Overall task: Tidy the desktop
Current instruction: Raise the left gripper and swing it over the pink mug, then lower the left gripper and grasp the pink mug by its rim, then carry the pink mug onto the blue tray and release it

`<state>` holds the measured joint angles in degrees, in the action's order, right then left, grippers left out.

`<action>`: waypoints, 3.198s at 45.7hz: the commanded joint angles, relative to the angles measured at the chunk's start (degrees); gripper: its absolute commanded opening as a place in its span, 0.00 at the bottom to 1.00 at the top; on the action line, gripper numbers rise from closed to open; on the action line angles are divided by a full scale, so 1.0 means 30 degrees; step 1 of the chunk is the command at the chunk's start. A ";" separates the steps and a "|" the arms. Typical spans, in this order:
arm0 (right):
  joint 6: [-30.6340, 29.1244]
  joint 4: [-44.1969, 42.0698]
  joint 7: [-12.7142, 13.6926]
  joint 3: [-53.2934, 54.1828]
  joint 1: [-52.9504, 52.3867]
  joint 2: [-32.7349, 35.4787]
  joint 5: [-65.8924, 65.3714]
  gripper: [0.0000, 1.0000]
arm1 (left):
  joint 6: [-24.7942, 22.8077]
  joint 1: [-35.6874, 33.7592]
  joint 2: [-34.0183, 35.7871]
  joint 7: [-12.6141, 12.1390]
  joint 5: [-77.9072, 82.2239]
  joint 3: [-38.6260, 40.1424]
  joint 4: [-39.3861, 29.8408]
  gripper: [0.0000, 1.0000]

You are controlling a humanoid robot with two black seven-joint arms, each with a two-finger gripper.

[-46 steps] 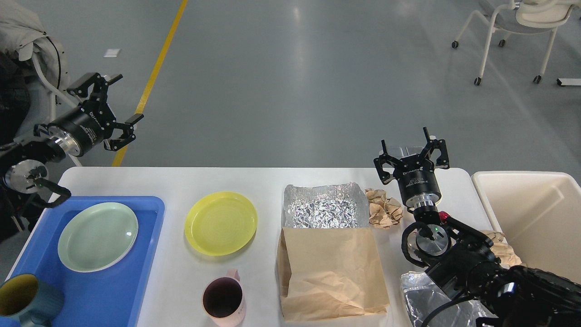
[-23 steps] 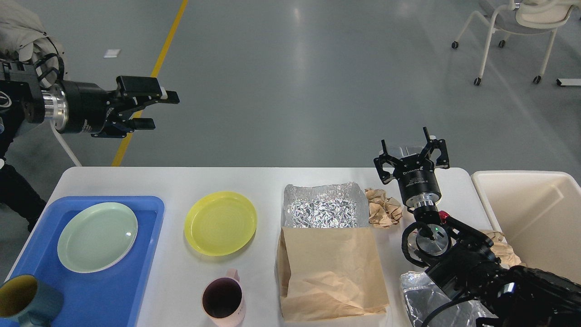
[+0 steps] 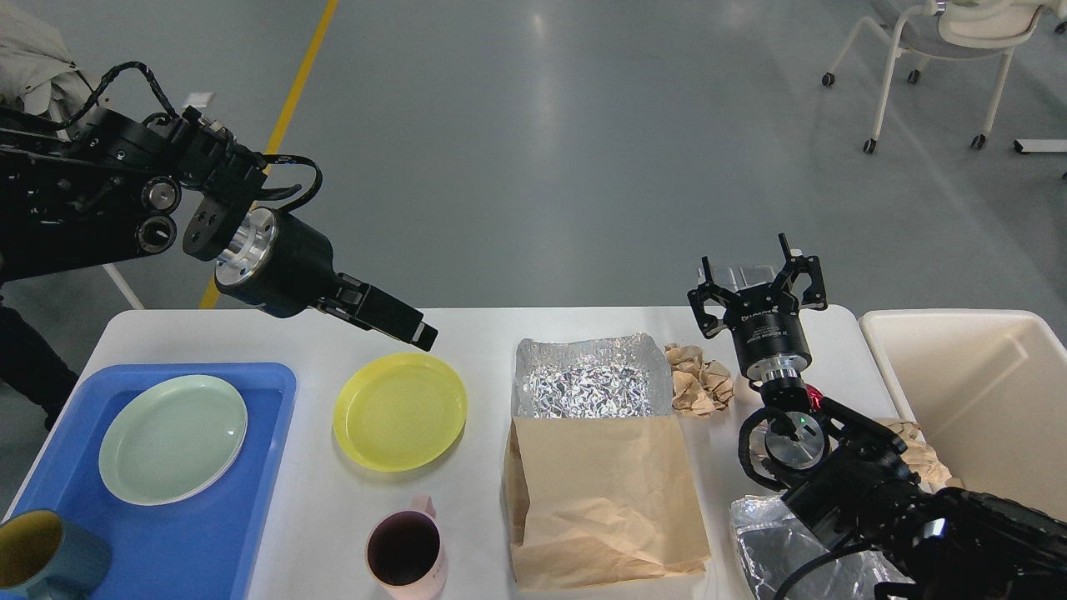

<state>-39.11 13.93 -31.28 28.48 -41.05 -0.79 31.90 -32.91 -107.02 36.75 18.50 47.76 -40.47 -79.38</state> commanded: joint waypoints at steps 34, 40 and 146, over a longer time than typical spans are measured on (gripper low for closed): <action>0.0000 0.0073 -0.0003 0.0000 -0.0029 0.0000 0.0001 1.00 | 0.4610 0.3180 -0.4336 -0.6606 -0.2005 -0.4705 -0.3949 0.96; 0.0000 0.0073 -0.0003 0.0000 -0.0029 0.0000 0.0001 1.00 | 0.5695 0.4030 -0.5538 -0.7397 -0.1625 -0.4705 -0.3861 0.89; -0.0029 0.0102 -0.0003 0.0000 -0.0029 0.0000 0.0001 1.00 | 0.0421 1.1060 0.9022 -0.8042 0.8747 0.3440 -0.2486 0.00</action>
<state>-39.16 14.23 -31.28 28.48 -41.05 -0.79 31.91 -35.73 -77.63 65.78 -5.71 73.26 -30.09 -89.62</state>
